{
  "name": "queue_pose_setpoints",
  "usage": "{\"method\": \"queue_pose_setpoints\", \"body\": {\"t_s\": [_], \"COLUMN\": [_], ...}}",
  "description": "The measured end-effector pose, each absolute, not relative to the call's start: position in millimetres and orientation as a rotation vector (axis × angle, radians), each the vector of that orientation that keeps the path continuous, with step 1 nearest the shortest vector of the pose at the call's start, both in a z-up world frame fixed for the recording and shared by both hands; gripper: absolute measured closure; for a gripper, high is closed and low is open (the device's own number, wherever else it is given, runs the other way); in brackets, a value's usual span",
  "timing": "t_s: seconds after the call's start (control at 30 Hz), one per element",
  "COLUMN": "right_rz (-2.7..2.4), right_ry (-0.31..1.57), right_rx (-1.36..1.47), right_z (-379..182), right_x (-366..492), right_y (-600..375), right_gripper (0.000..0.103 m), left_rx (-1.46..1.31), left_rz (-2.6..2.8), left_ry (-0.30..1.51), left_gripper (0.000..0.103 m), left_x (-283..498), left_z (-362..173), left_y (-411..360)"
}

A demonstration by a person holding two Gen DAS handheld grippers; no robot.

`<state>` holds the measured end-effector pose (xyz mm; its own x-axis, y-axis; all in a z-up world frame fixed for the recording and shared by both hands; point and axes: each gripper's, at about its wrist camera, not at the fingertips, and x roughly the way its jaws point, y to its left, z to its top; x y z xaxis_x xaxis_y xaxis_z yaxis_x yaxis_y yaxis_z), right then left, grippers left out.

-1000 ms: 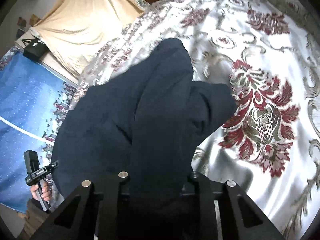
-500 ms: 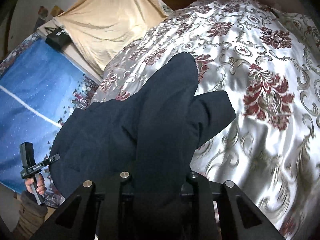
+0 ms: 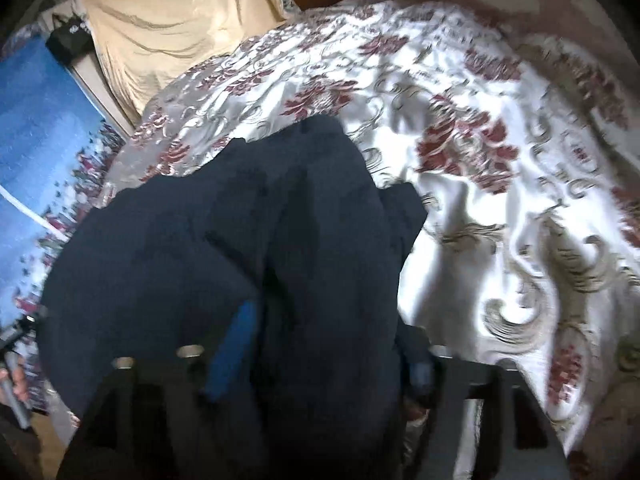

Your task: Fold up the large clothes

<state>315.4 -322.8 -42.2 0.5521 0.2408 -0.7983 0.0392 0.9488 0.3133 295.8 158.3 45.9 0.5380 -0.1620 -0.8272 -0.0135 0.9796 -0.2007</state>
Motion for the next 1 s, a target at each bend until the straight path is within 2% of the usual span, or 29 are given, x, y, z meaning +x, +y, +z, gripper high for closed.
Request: {"method": "queue_pose_setpoints", "body": {"t_s": [0.1, 0.17, 0.23, 0.47, 0.73, 1.0], "right_rz": [0.109, 0.107, 0.097, 0.082, 0.107, 0.122], "right_ry": [0.916, 0.875, 0.826, 0.628, 0.493, 0.380], "right_rx": [0.266, 0.252, 0.237, 0.139, 0.144, 0.126], "right_z": [-31, -24, -16, 14, 29, 42], "right_x": [295, 281, 266, 199, 134, 81], "right_y": [-317, -312, -305, -269, -245, -228], "right_gripper": [0.014, 0.005, 0.000, 0.000, 0.000, 0.000], "left_rx": [-0.174, -0.166, -0.159, -0.121, -0.018, 0.007], "left_rz": [-0.042, -0.015, 0.003, 0.029, 0.023, 0.027], "left_ry": [0.939, 0.903, 0.883, 0.750, 0.592, 0.522], "left_gripper": [0.034, 0.027, 0.019, 0.003, 0.002, 0.002], "left_x": [276, 263, 248, 189, 124, 76], "left_z": [55, 59, 63, 78, 98, 99], "left_y": [157, 155, 148, 121, 83, 70]}}
